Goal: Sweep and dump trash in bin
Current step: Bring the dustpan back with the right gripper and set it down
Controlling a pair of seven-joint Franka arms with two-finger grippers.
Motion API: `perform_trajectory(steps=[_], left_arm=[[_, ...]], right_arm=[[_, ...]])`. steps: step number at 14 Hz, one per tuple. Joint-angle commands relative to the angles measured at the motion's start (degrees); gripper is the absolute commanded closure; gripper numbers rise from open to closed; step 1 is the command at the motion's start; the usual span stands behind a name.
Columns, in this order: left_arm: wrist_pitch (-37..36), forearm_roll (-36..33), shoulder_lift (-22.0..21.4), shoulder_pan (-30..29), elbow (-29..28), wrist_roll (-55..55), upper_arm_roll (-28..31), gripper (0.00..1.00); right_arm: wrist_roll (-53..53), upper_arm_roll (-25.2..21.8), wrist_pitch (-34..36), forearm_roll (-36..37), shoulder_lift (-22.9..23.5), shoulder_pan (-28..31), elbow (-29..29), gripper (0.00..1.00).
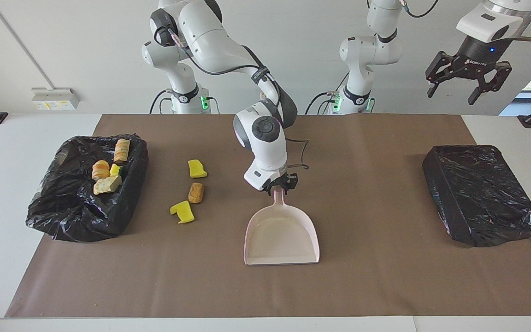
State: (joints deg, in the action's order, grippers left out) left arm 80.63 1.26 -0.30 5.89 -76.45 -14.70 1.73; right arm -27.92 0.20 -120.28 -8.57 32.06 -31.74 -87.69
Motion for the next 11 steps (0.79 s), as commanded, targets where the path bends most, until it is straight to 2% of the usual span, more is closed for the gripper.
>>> perform_trajectory(steps=[1, 3, 6, 9, 11], left_arm=[[-0.82, -2.12, -0.49, -0.88, -0.63, -0.60, -0.50, 0.00], [-1.00, -2.66, -0.22, -0.62, -0.28, -0.69, -0.50, 0.00], [-0.30, -2.93, -1.28, 0.08, -1.24, 0.02, -0.77, 0.00], [-0.22, -3.01, -1.72, -0.01, -1.95, -0.16, -0.68, 0.00], [0.14, -3.10, -0.76, 0.26, -1.69, -0.16, -0.85, 0.00]], right_arm=[[0.06, 0.41, 5.13, -0.92, -6.55, 0.71, -3.26, 0.00], [0.23, 0.50, 6.55, -1.45, -13.21, 0.80, -9.13, 0.00], [0.50, 0.59, 8.65, -3.63, -26.04, -0.95, -21.69, 0.00], [-0.56, 0.59, 8.13, -4.52, -34.50, -6.65, -32.51, 0.00], [-1.00, 0.59, 7.96, -8.11, -40.20, -10.61, -40.49, 0.00]])
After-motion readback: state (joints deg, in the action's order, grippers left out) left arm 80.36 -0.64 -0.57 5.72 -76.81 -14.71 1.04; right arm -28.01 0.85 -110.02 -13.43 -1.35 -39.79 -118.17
